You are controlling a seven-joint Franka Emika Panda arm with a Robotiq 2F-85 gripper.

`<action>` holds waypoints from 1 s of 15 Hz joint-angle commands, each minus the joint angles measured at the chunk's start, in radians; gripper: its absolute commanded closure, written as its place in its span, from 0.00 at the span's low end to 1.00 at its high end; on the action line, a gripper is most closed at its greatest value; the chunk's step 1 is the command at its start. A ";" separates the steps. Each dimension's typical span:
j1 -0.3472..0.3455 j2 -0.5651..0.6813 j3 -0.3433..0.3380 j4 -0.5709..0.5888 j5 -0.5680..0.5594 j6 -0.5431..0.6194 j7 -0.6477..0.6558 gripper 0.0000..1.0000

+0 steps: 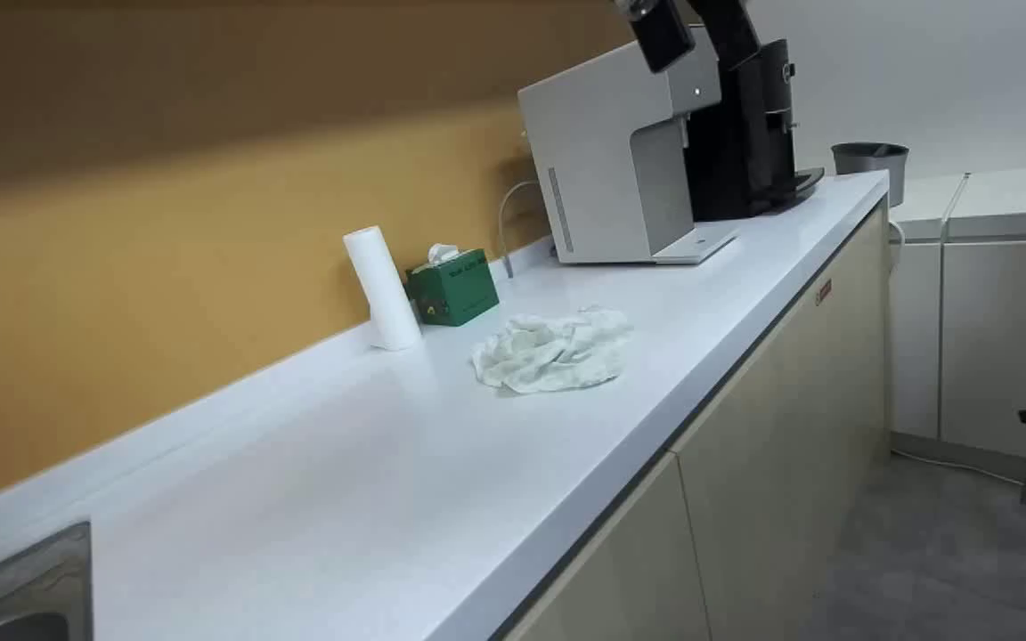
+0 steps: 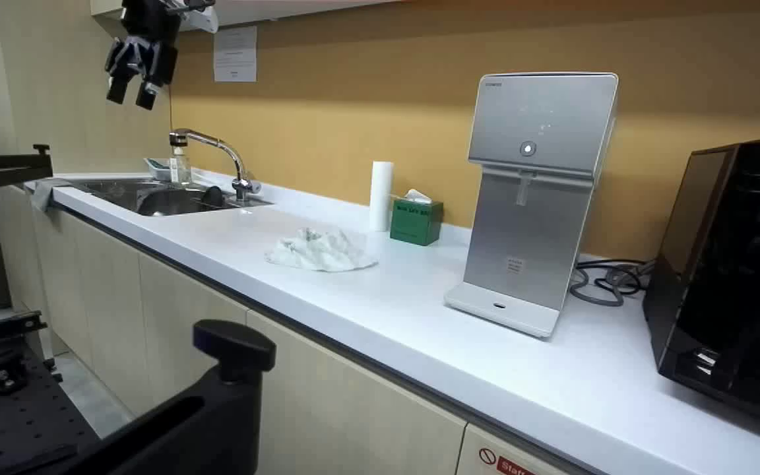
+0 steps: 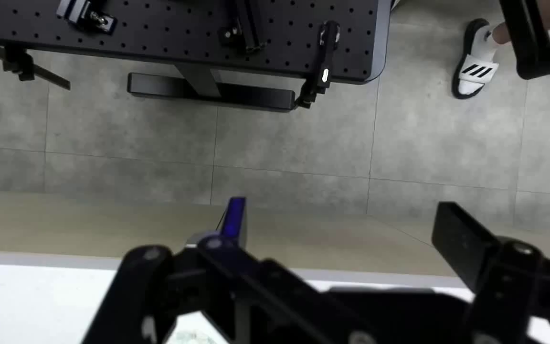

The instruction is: Wipe the kitchen counter with the white towel

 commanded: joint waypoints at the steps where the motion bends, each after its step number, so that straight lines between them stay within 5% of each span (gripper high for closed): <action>1: -0.001 0.001 0.000 0.002 0.000 -0.001 0.000 0.00; 12: -0.001 0.001 0.000 0.002 0.000 -0.001 0.000 0.00; 15: -0.028 0.001 -0.008 -0.008 -0.015 0.089 0.026 0.00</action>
